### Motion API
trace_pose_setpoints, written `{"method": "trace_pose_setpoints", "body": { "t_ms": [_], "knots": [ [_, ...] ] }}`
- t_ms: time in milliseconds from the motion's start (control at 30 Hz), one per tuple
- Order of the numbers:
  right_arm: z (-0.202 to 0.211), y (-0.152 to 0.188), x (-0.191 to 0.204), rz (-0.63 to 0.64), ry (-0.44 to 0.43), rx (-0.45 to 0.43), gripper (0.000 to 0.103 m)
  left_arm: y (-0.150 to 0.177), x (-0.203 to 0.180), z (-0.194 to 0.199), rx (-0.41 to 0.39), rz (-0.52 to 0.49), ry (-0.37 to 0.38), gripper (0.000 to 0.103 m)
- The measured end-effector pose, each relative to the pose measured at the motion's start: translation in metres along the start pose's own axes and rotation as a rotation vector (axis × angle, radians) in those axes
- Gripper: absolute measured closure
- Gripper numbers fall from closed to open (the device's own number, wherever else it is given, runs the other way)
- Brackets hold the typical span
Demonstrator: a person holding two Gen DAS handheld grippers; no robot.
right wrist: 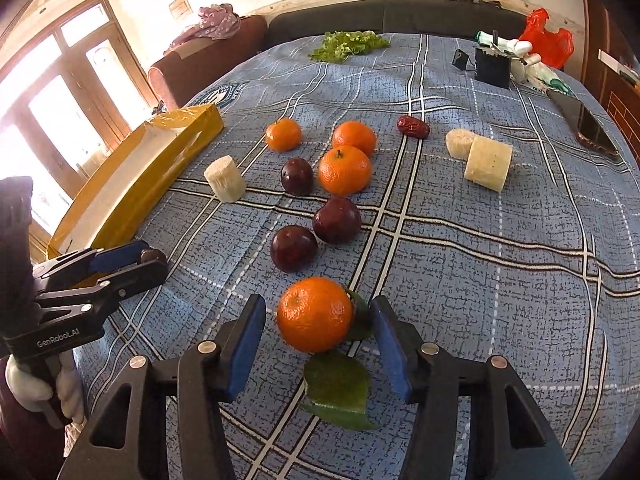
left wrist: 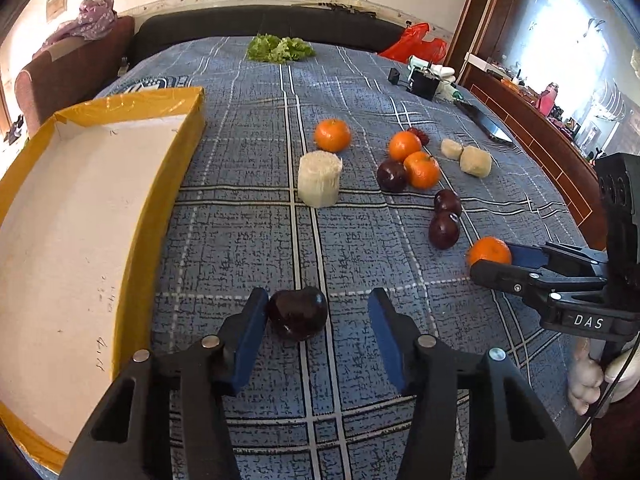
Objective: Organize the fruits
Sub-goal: 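Grasp a dark red plum with the left tool while the right tool grasps a leafy mandarin, then carry the plum and mandarin over the yellow-rimmed tray and open both tools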
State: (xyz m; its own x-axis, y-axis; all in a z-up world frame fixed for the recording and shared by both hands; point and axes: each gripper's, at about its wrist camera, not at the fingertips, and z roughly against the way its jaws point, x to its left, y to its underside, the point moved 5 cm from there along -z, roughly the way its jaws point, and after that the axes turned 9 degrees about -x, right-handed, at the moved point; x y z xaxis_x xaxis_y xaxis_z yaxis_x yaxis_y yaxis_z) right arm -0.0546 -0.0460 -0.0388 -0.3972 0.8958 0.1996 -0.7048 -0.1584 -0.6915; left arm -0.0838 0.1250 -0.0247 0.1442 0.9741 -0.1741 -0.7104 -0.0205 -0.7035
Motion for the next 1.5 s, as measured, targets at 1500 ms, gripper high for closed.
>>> {"method": "trace_pose_setpoints", "body": {
  "t_ms": [1500],
  "knots": [
    [-0.077,-0.027,0.309,0.3,-0.401,0.135,0.061,0.007,0.243,0.102,-0.138,0.406,-0.412,0.075]
  ]
}}
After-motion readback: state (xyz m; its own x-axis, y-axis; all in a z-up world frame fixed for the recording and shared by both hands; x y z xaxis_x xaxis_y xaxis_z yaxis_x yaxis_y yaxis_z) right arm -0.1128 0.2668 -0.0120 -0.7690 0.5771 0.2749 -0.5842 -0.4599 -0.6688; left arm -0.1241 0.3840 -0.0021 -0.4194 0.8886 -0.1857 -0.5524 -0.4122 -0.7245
